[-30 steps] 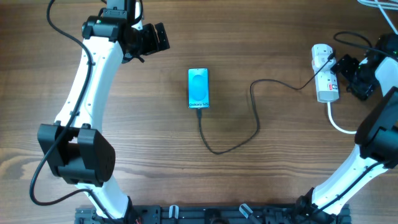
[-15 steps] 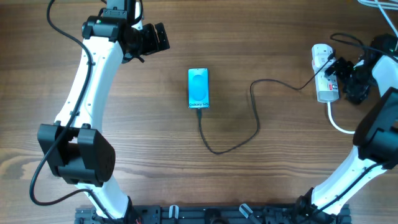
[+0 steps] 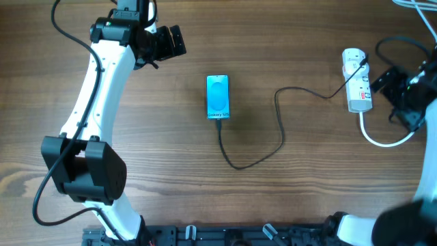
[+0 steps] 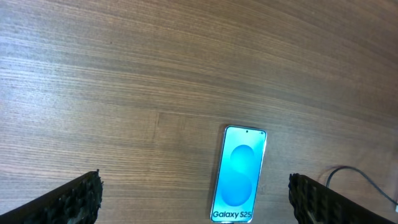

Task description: Plug charger to phone and switch on socket

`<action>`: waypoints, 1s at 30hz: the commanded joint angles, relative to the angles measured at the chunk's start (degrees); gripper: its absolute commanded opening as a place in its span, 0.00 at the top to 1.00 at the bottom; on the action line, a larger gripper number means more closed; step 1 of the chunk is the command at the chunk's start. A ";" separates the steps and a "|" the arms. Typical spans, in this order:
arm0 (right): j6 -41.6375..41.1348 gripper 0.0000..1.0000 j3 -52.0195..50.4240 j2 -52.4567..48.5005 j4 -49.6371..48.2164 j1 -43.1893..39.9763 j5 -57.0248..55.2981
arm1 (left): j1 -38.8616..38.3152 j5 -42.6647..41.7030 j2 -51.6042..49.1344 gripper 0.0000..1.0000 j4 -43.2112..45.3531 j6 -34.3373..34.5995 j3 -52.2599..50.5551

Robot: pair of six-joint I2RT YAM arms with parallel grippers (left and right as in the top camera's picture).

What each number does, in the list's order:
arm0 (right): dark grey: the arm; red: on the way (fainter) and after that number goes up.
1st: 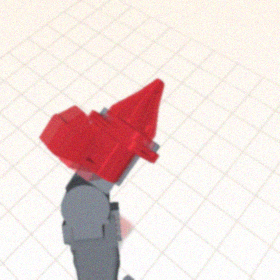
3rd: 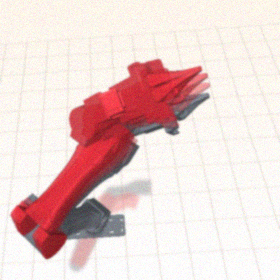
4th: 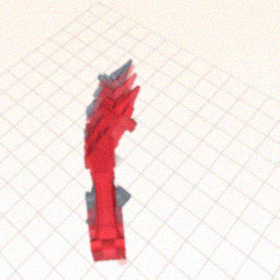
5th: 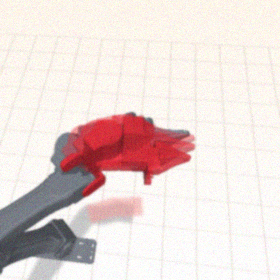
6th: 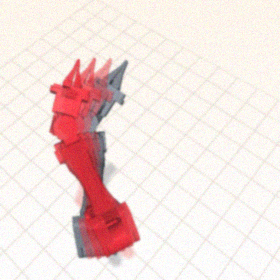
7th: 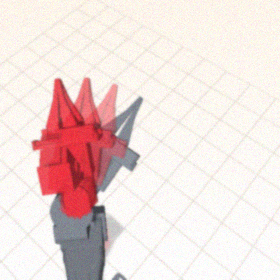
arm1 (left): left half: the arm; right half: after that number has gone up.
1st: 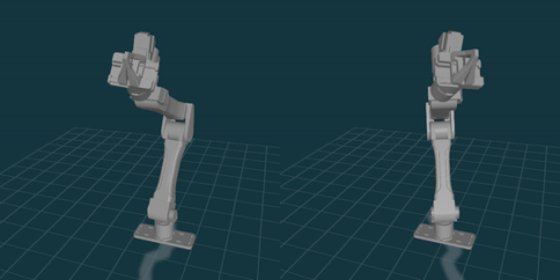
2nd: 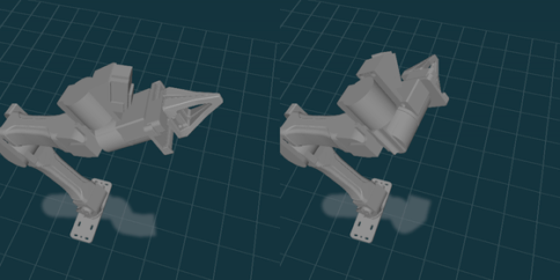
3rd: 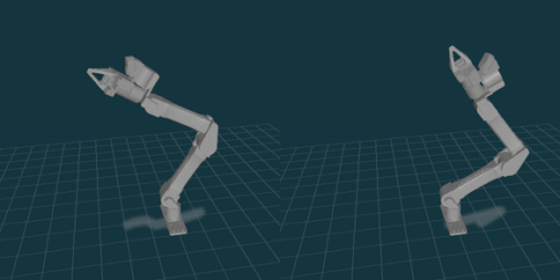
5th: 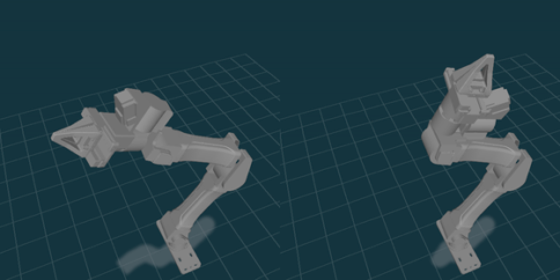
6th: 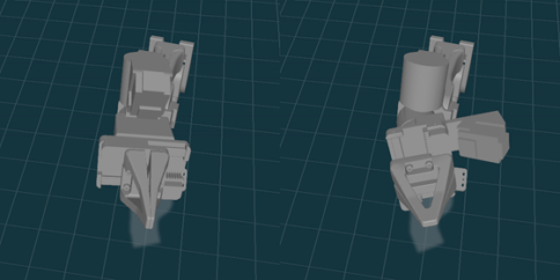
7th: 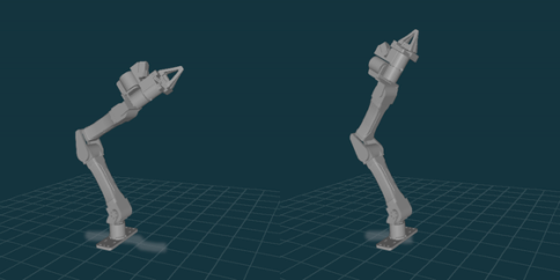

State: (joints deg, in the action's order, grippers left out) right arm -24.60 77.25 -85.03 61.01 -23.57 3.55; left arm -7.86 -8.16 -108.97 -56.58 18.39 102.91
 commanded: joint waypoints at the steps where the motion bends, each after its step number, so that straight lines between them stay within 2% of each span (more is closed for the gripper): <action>1: 0.42 0.00 -7.89 10.71 -1.73 3.10 -0.48 | -0.17 0.57 -0.57 0.00 0.13 0.52 -0.15; 5: 0.68 0.00 -14.47 22.75 -1.70 10.67 0.90 | -0.17 0.57 -0.57 0.00 0.13 0.52 -0.17; 11: 1.29 0.00 -14.88 29.92 3.48 20.11 11.04 | -0.17 0.57 -0.57 0.00 0.13 0.52 -0.15; 16: -7.10 0.00 -14.88 29.38 6.86 20.72 12.63 | -0.17 0.57 -0.57 0.00 0.13 0.50 -0.15; 24: -6.82 0.00 -14.88 28.17 6.58 20.72 10.19 | -0.17 0.57 -0.57 0.00 0.13 0.52 -0.15; 30: 4.50 0.00 -15.04 29.73 -2.19 21.07 9.44 | -0.17 0.57 -0.57 0.00 0.13 0.50 -0.15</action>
State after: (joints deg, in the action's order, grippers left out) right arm -27.18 62.87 -56.69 61.73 -3.09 13.91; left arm -7.88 -8.12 -108.97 -56.58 18.39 102.91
